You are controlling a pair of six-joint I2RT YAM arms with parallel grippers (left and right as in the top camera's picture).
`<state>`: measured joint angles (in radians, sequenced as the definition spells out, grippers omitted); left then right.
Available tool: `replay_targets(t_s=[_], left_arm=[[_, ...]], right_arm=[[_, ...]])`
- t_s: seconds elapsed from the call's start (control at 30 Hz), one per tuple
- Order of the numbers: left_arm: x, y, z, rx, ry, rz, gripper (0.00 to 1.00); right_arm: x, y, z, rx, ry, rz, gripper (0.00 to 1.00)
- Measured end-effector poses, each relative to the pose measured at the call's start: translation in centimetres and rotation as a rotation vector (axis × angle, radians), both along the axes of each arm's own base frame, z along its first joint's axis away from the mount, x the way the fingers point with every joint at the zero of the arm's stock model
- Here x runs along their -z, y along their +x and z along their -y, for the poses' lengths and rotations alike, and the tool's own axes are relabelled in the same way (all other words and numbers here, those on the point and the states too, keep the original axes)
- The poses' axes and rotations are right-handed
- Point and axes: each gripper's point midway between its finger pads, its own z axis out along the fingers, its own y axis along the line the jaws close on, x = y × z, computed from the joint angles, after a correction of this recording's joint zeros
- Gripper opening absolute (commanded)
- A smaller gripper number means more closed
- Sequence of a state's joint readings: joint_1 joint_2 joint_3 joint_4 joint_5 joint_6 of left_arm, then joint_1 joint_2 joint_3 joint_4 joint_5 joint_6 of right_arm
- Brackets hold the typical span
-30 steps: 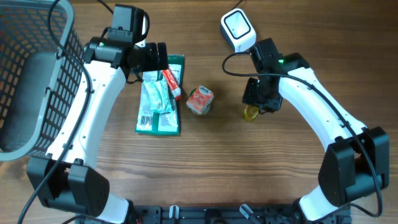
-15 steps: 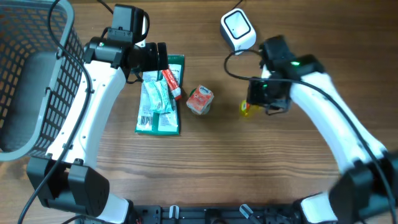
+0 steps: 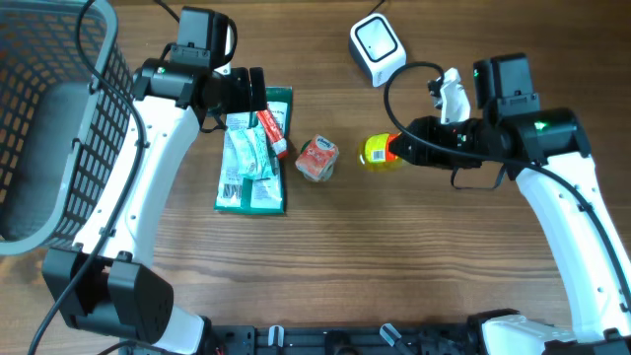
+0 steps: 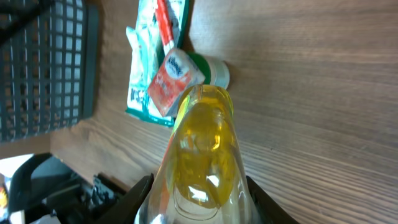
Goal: Scan the item barcode
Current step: 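Lift the oil bottle with the right gripper and tilt it sideways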
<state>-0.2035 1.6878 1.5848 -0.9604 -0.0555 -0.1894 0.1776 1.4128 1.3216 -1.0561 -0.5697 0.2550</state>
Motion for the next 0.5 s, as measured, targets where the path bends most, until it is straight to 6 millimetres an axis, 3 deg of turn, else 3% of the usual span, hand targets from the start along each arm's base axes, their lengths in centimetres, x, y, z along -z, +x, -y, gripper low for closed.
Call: replay_targets(t_s=[0.3, 0.5], left_arm=[[0.0, 0.0, 0.0, 0.0, 0.0, 0.0, 1.0], [0.0, 0.0, 0.0, 0.0, 0.0, 0.0, 1.0]], right_arm=[[2.7, -0.6, -1.4, -0.061, 0.086, -0.011, 0.18], [2.0, -1.1, -2.6, -0.129, 0.167, 0.011, 0.17]])
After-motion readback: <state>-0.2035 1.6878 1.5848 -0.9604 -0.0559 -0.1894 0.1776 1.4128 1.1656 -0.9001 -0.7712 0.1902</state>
